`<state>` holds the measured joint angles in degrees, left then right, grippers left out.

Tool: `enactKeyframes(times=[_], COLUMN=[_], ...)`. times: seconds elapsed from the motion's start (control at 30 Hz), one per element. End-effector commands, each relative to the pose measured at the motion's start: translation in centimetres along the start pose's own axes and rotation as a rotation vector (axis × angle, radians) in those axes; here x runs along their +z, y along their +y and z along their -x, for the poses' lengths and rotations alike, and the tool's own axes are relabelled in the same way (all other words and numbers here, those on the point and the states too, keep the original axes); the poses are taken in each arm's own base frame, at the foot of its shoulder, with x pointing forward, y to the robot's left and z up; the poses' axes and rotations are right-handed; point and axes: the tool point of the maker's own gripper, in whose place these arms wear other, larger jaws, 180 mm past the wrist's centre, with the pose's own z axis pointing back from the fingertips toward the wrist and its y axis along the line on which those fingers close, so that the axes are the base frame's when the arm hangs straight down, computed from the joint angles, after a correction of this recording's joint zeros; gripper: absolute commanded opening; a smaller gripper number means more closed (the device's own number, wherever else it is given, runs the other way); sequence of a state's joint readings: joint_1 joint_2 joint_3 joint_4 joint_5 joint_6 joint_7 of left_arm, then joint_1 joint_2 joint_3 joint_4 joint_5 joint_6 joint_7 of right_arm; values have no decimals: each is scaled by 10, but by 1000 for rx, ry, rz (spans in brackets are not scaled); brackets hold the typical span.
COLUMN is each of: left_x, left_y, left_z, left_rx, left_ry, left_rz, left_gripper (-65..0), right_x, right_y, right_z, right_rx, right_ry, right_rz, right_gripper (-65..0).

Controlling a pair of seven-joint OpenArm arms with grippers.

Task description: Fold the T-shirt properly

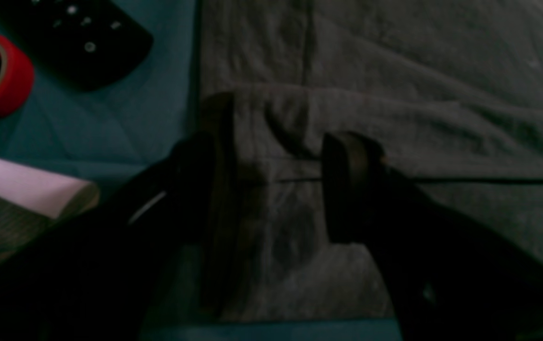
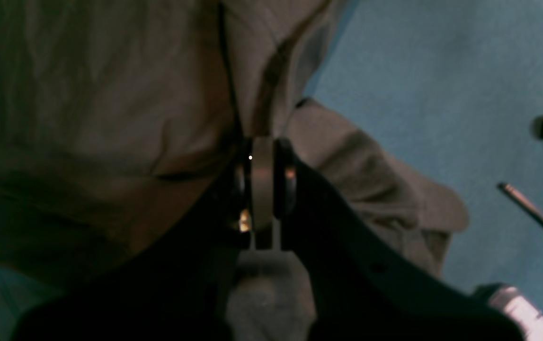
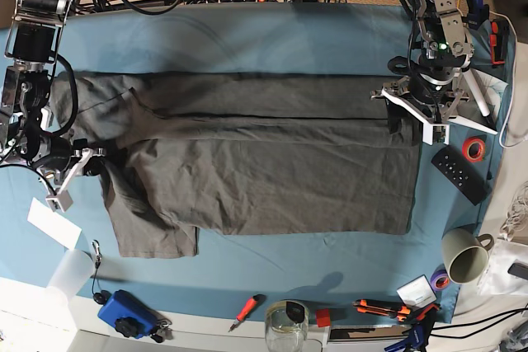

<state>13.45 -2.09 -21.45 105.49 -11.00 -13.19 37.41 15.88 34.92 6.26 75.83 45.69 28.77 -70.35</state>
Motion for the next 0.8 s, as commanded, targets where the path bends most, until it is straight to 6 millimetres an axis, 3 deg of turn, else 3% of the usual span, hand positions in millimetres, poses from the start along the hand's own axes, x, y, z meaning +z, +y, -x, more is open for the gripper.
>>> enactKeyframes(times=[0.0,0.07,0.2,0.27,0.43,0.67,0.77], left_x=[2,2,2,2,2,2,2], left_y=[-1,-1,-1,-1,-1,-1,-1], left_z=[-17,-17,-17,-17,-17,-17,-17], left_rx=[-8,-8,-8,-8,-9,-9,-9], left_ry=[-58,-57,-57,-57,-57,-58,-57], left_rz=[6,6,6,6,6,6,6], left_gripper=[-289,-289,-289,-289,-289,-289,-289], right_x=[13,13,13,13,21,71,83], right_y=[-5,-4,-8,-8,-14,-44,-56], right_z=[-21,-19,-17,-17,-27,-87,-102], right_rx=[31,46,57,57,41,-30,-33], right_ry=[-57,-50,-35,-33,-69,-299,-342], right_rz=[12,8,28,28,41,103,160], right_gripper=[-650,-650,-472,-428,-428,-428,-428])
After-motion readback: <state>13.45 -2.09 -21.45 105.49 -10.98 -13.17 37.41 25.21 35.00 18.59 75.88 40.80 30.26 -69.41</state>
